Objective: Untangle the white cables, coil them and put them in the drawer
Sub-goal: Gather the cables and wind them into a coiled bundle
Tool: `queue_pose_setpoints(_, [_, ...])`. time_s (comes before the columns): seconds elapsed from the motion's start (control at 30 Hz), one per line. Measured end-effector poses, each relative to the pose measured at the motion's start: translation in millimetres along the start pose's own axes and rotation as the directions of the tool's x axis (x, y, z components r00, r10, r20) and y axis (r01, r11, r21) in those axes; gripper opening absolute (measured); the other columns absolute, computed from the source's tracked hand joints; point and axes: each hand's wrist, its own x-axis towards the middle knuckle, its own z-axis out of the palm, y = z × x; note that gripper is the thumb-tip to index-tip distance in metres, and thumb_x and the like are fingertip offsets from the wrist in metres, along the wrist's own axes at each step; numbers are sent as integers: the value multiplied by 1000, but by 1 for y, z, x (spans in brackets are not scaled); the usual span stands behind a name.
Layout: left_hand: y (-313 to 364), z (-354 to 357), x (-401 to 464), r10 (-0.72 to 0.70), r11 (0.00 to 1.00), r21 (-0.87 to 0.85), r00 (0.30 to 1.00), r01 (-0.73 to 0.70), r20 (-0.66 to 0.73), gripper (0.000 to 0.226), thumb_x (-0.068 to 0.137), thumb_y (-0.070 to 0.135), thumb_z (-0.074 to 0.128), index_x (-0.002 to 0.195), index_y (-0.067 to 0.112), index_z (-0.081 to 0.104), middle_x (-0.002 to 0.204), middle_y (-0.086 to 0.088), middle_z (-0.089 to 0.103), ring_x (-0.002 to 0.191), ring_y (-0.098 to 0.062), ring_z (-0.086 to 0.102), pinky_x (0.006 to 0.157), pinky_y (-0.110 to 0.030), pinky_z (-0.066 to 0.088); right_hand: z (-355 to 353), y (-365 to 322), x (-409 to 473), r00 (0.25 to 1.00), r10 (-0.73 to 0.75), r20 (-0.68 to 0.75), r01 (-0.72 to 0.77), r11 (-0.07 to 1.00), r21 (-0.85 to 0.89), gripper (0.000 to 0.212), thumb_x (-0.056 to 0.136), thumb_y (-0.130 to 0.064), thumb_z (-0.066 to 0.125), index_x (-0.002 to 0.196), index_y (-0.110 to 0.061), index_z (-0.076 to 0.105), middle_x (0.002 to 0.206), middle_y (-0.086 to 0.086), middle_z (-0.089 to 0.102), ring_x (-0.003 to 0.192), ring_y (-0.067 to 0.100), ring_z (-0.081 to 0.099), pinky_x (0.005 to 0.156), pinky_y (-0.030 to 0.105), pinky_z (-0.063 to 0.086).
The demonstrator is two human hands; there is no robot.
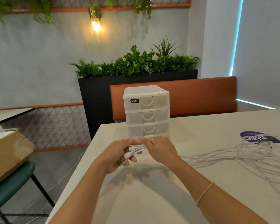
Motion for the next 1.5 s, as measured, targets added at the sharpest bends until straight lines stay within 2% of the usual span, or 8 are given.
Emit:
queue_pose_setpoints(0.1, [3,3,1,-143,872,-476,989,115,-22,51,99,42,33,98,5,67,80,-13,72,55,-18,67,38,-18,48,-5,7,1,995,38,-95,-40,999,-22,57,96,-53,29,52,-21,46,57,-3,48,70,21,50,64,29,34])
queue_pose_setpoints(0.2, [2,11,0,-167,815,-569,984,104,-60,62,96,53,32,97,2,67,84,-16,70,60,-20,67,41,-19,51,-1,8,0,991,49,-127,-53,998,-29,56,95,-55,29,59,-19,51,60,-2,50,70,21,55,65,34,44])
queue_pose_setpoints(0.43, [3,29,1,-33,944,-324,962,-60,-272,61,96,53,26,87,9,68,89,-10,68,77,-20,67,51,-26,55,1,0,-6,986,-52,-156,20,979,-204,60,98,-52,22,90,-15,67,91,3,69,87,22,61,69,29,43])
queue_pose_setpoints(0.57, [3,38,0,30,977,-194,962,-85,-272,56,97,50,25,81,16,66,79,-1,68,73,-16,66,53,-25,55,1,-10,-10,985,-120,-126,76,948,-309,57,99,-48,20,98,-17,68,95,4,69,89,21,61,65,28,36])
queue_pose_setpoints(0.77, [-7,40,6,256,954,243,903,-177,-344,41,96,47,37,72,24,61,72,3,61,58,-12,50,44,-19,36,-1,-15,-9,984,-128,-121,74,925,-372,61,99,-50,16,100,-19,68,95,5,70,89,23,63,64,26,34])
queue_pose_setpoints(0.9, [-3,27,11,289,952,228,851,-206,-439,47,92,47,48,60,13,58,58,0,55,53,-14,46,53,-28,38,-17,-5,-6,993,-59,-101,34,973,-228,57,98,-51,23,82,-17,65,98,12,68,96,30,59,72,32,41])
queue_pose_setpoints(1.03, [-5,3,15,251,956,258,839,-137,-483,49,91,47,49,59,10,56,60,-4,55,56,-16,47,56,-28,40,-46,39,5,998,62,-25,-65,988,-138,60,95,-53,35,48,-16,35,60,5,47,77,27,48,66,32,34])
queue_pose_setpoints(1.5, [-13,-11,24,225,901,433,850,5,-477,45,93,43,49,64,11,59,61,-6,57,51,-16,42,50,-25,35,-125,143,14,975,115,-191,-195,857,-478,53,93,-44,43,47,-19,47,59,2,49,70,23,48,56,26,32])
